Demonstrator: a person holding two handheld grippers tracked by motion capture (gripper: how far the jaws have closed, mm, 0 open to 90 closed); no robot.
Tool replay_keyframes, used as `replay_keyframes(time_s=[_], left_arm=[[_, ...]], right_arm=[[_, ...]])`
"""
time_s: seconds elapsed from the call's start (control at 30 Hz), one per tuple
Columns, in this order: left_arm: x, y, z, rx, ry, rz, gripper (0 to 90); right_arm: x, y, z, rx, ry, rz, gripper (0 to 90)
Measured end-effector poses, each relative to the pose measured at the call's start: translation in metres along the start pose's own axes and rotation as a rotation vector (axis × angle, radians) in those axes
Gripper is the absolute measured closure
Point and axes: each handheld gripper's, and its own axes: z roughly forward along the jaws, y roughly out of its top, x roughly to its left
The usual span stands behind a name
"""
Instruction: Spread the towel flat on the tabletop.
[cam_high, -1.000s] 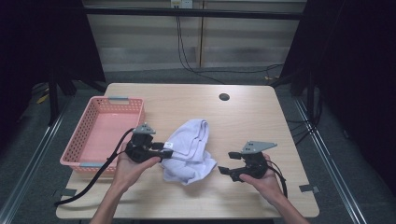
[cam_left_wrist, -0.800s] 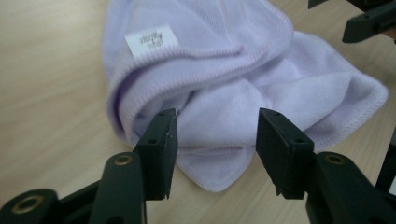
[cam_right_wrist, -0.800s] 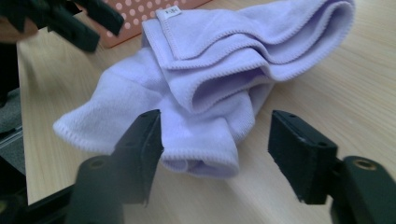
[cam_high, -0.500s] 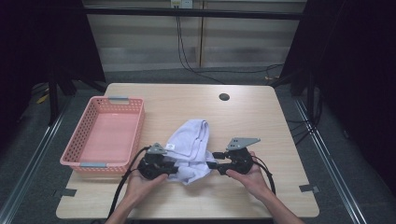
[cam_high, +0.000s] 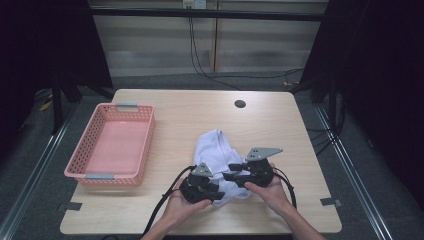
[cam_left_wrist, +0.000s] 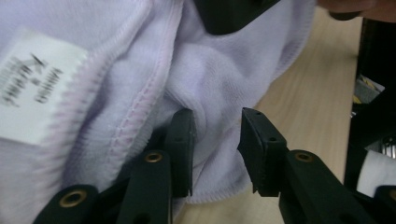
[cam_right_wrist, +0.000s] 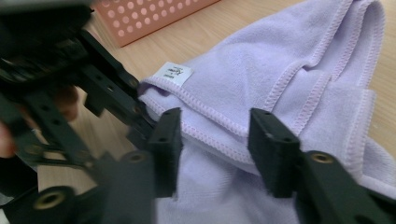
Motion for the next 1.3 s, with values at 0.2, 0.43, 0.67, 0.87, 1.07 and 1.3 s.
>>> replay_keyframes(time_s=[0.2,0.43,0.67,0.87,1.07,1.3], left_arm=[[0.017,0.005,-0.053,-0.146,0.031,-0.004,61.3],[0.051,0.007,-0.042,-0.14,0.088,-0.026,50.0],[0.047,0.004,-0.026,-0.095,0.028,-0.033,72.9],[0.046,0.007,-0.037,-0.192,-0.12,-0.058,79.4],[0.044,0.008,-0.032,-0.225,-0.135,-0.09,73.2],[0.04,0.012,-0.03,-0.216,-0.073,-0.072,83.6]], right_arm=[[-0.001,-0.008,0.008,0.051,-0.019,-0.014,37.6],[-0.007,-0.012,0.021,0.085,-0.039,0.002,35.6],[-0.008,-0.016,0.027,0.096,-0.048,-0.005,34.3],[-0.01,-0.016,0.023,0.083,-0.004,0.021,30.9],[0.0,-0.003,0.013,0.038,0.083,0.008,29.9],[0.002,-0.009,0.032,0.099,0.07,0.023,33.6]])
